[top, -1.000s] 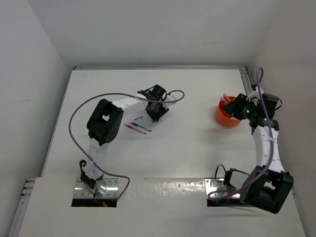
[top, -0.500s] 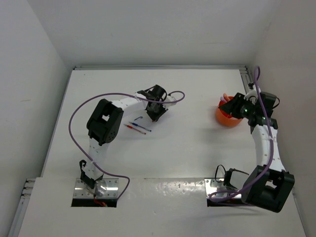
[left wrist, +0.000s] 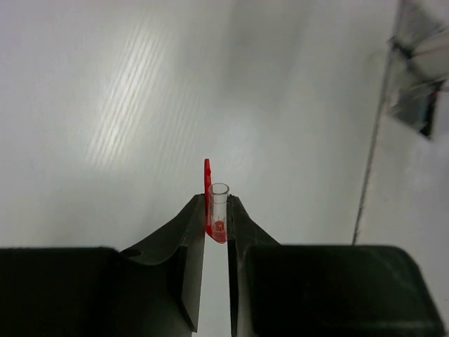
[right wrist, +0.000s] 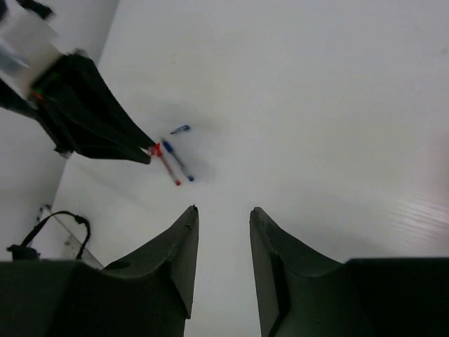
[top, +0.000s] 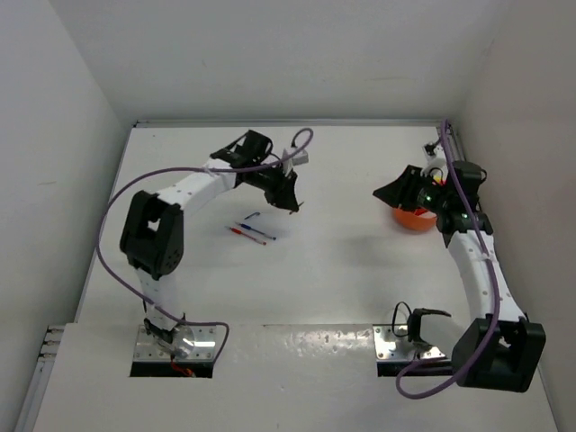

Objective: Sort the stationery into containers
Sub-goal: Pick up the pen cap from the center of the board.

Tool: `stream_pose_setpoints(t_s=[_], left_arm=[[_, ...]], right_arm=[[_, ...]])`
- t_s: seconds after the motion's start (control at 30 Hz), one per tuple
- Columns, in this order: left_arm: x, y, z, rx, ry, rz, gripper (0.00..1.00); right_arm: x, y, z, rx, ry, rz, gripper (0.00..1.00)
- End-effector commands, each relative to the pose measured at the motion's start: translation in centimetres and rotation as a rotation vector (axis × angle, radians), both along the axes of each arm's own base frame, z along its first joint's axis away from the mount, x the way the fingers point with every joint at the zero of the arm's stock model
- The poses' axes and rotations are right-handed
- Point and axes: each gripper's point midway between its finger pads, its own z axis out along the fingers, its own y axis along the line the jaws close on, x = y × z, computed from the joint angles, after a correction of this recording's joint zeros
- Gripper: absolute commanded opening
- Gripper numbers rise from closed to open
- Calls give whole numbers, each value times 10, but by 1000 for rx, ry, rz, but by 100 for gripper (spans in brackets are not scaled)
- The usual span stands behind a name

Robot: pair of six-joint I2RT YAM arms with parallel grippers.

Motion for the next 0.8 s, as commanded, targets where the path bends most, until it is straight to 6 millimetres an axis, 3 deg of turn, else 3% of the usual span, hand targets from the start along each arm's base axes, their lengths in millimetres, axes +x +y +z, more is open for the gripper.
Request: stream_pose_setpoints(t_s=[0.0, 0.13, 0.23, 0.37, 0.47, 0.77], left_arm=[[-32, -28, 125, -377, -87, -159, 6], [-45, -36, 179, -552, -18, -141, 6], [-53, -39, 202, -624, 18, -142, 7], [-55, -44, 212, -633, 27, -130, 7], [-60, -50, 214, -634, 13, -138, 7], [-69, -57, 215, -628, 4, -157, 7]], right_arm=[[5, 32, 59, 86, -146, 91, 35], [3, 65, 84, 159, -190, 145, 41], [3, 90, 113, 253, -248, 193, 41], [4, 104, 137, 327, -240, 230, 38], [-1, 117, 142, 339, -222, 281, 35], [-14, 144, 129, 342, -144, 375, 35]])
